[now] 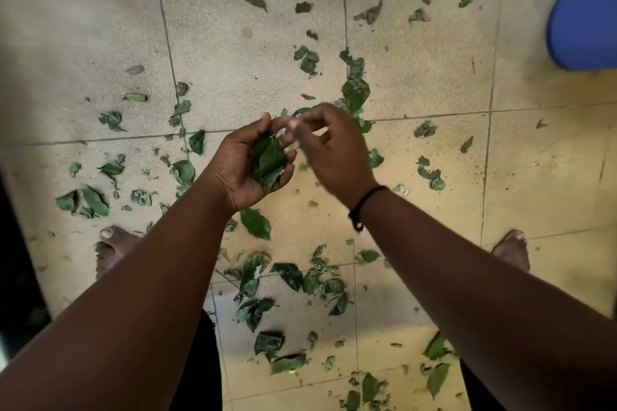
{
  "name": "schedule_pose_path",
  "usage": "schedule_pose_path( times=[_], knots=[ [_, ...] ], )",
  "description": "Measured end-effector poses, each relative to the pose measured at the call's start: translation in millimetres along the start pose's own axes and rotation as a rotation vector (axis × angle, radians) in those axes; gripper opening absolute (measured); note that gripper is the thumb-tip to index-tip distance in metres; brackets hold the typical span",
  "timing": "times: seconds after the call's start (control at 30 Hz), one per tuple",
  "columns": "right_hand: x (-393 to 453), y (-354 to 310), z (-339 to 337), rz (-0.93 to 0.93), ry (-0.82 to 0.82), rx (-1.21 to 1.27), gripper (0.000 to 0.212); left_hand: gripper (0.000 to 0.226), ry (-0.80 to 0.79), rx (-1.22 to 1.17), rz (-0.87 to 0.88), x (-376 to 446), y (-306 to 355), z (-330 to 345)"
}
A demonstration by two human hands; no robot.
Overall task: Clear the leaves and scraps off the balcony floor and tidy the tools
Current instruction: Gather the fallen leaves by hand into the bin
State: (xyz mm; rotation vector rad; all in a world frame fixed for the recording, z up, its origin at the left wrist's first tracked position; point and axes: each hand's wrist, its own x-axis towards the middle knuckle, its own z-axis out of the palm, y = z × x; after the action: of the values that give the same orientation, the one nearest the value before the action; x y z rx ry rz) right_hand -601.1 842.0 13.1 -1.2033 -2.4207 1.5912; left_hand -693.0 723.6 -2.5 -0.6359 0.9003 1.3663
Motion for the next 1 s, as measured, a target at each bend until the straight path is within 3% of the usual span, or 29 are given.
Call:
schedule_pose_path(
  times=[0.07, 0.17, 0.3, 0.43, 0.5, 0.57, 0.73, 0.83, 0.9, 1.0],
  knots=[
    [25.3, 13.8, 2.7, 0.051, -0.022, -0.14, 0.006, 0.026, 0.008, -0.049, -0.005, -4.3, 3.3, -11.2],
    [65.1, 32.2, 11.2, 0.053, -0.21, -0.544, 0.022, 0.029, 0.013, -0.07, -0.023, -14.0, 7.1, -25.9],
    [93.8, 44.6, 29.7, -0.185, -0.416, -1.026, 0.03, 0.034, 0.029, -0.077, -0.031, -27.0, 11.6, -43.4],
    [94.3, 51.7, 33.6, -0.254, -0.45, -1.162, 0.019, 0.038, 0.05, -0.092, -0.01, -31.2, 12.4, -54.1],
    [89.6, 52.4, 30.9, -0.11, -0.434, -1.047, 0.013, 0.038, 0.059, -0.096, -0.001, -29.8, 11.5, -56.6],
    [80.1, 52.5, 22.7, 0.111, -0.361, -0.727, 0.002, 0.037, 0.077, -0.102, 0.013, -27.4, 8.9, -54.7],
    [31.4, 22.4, -1.5, 0.391, -0.174, -0.041, 0.019, 0.034, 0.146, -0.099, 0.077, -16.2, -1.4, -42.4],
    [1.2, -2.7, -10.6, 0.551, -0.223, 0.404, 0.017, 0.035, 0.108, -0.085, 0.084, -8.4, -8.3, -31.6],
    [-13.9, -10.5, -8.2, 0.574, -0.308, 0.438, 0.017, 0.039, 0.049, -0.119, 0.082, -3.7, -13.3, -20.3],
    [-22.3, -9.5, 1.8, 0.5, -0.27, 0.315, 0.024, 0.038, -0.01, -0.142, 0.064, 3.1, -19.7, -0.4]
  ],
)
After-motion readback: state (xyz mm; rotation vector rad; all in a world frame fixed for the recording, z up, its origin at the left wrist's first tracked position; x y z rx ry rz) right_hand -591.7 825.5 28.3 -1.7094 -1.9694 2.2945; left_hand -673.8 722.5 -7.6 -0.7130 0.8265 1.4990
